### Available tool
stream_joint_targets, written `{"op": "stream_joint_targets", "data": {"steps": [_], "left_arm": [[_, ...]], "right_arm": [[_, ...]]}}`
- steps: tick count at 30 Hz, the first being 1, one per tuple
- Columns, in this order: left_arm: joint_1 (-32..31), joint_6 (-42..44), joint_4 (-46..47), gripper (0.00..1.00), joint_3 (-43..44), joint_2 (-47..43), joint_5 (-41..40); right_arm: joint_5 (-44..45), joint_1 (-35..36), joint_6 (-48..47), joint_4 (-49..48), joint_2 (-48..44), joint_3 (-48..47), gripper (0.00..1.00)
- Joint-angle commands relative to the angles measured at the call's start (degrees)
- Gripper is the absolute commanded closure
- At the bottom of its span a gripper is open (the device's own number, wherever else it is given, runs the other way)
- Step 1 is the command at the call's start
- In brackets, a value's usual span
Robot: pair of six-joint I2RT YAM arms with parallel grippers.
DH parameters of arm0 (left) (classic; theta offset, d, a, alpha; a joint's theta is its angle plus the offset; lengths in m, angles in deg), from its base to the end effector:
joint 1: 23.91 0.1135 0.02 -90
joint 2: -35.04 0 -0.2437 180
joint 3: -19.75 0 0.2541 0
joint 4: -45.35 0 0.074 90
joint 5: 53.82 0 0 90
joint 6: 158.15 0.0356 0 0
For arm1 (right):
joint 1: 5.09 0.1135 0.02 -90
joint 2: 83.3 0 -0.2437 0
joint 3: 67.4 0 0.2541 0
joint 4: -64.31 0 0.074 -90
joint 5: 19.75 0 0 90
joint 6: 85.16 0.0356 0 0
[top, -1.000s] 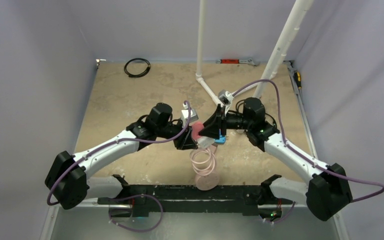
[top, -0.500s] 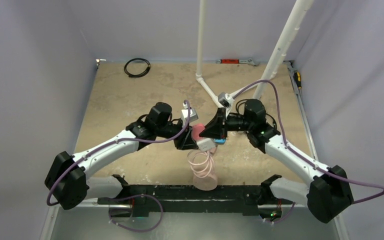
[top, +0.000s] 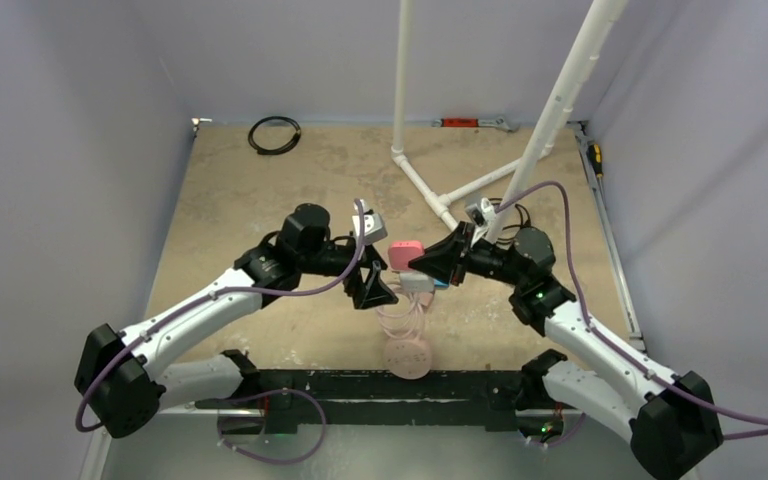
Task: Pull the plug off the socket
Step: Remove the plug from the socket.
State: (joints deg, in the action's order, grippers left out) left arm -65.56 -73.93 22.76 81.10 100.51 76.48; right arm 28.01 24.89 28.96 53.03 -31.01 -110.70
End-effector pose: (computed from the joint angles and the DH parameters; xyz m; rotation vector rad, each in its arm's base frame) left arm 0.1809 -0.1917 0.2715 1.0918 1.8405 -1.2186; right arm 0.1805 0.1318 0.2706 -0.7119 1.5385 1.2856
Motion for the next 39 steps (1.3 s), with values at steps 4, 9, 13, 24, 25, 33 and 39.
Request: {"op": "stream_joint_targets", "data": {"steps": [4, 9, 13, 24, 25, 33, 39], "left_arm": [[0.2, 0.5, 4.1, 0.15, -2.7, -4.5, -7.8], [0.1, -3.0, 7.0, 0.15, -2.8, -1.3, -4.6], [0.1, -7.2, 15.2, 0.15, -4.7, -1.2, -1.7], [-2.1, -9.0, 30.5, 0.04, -9.6, -2.5, -2.9], [-2.7, -7.7, 29.8, 0.04, -9.4, -2.7, -4.3], [-5.5, -4.1, 33.7, 0.02, -10.7, -4.0, -9.8], [-5.8, -4.9, 34.5, 0.02, -10.4, -2.7, -8.4]], "right_arm": [[7.6, 0.2, 7.4, -11.7, -5.5, 3.0, 1.00], [10.6, 0.2, 9.5, -13.7, -9.6, 4.4, 1.00], [10.7, 0.2, 12.6, -17.3, -10.7, 5.5, 1.00], [8.1, 0.2, 19.6, -25.5, -9.0, 6.1, 1.00], [7.9, 0.2, 20.2, -26.2, -8.9, 6.2, 1.00], [6.2, 0.2, 22.0, -28.1, -8.2, 6.2, 1.00], [6.2, 0.2, 22.1, -27.8, -8.1, 6.3, 1.00]]}}
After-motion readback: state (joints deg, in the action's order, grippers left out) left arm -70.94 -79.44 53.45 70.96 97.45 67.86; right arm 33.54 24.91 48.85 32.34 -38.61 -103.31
